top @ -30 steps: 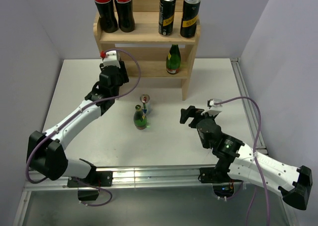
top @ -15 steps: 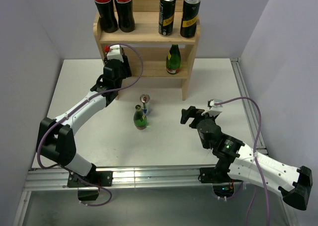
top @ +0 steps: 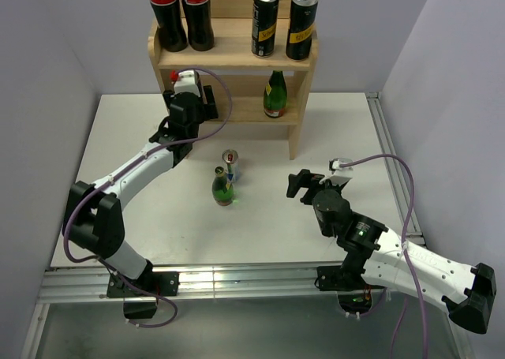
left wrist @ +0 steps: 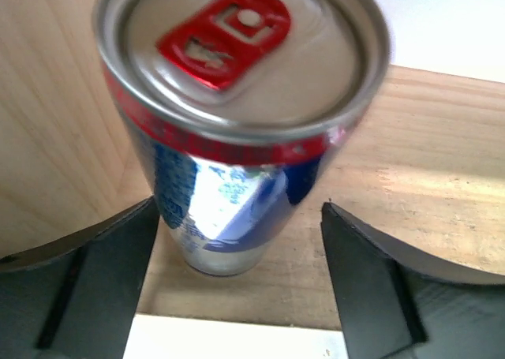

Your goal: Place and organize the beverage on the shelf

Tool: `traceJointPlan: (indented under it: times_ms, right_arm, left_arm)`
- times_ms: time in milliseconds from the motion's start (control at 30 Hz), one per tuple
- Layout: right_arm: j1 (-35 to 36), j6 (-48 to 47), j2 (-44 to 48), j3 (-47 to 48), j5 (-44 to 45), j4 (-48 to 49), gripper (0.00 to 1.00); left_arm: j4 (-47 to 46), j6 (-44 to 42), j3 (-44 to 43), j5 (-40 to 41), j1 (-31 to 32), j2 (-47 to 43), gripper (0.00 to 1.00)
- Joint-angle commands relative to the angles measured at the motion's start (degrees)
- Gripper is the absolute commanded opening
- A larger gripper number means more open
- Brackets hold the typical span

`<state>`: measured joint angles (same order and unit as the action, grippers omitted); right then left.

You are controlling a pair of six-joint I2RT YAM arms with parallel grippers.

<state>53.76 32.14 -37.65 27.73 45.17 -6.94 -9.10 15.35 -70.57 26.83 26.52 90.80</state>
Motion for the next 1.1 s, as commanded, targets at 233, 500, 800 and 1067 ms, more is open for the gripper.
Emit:
traceJointPlan:
  times_ms: [233,500,800,1067]
  right_arm:
    - [0.3,1.2,0.0,-0.7,1.2,1.0,1.0]
    - [0.3,1.1,-0.8,-1.0,0.8,2.2,1.0]
    - [0.3,1.2,-0.4,-1.2,0.4,2.4,1.0]
    - [0.4,1.9,-1.0,-1.2,0.1,2.4,1.0]
  left_arm:
    - [-2.4,1.6,0.2,1.3,-0.8,-6.8,0.95]
    - [1.6,2.3,4.8,3.2,4.3,-13.8,0.95]
    - [3.2,7.8,23.1,7.4,17.7,-26.5,0.95]
    - [0.8,10.6,35.7,2.4,20.7,-35.3,0.95]
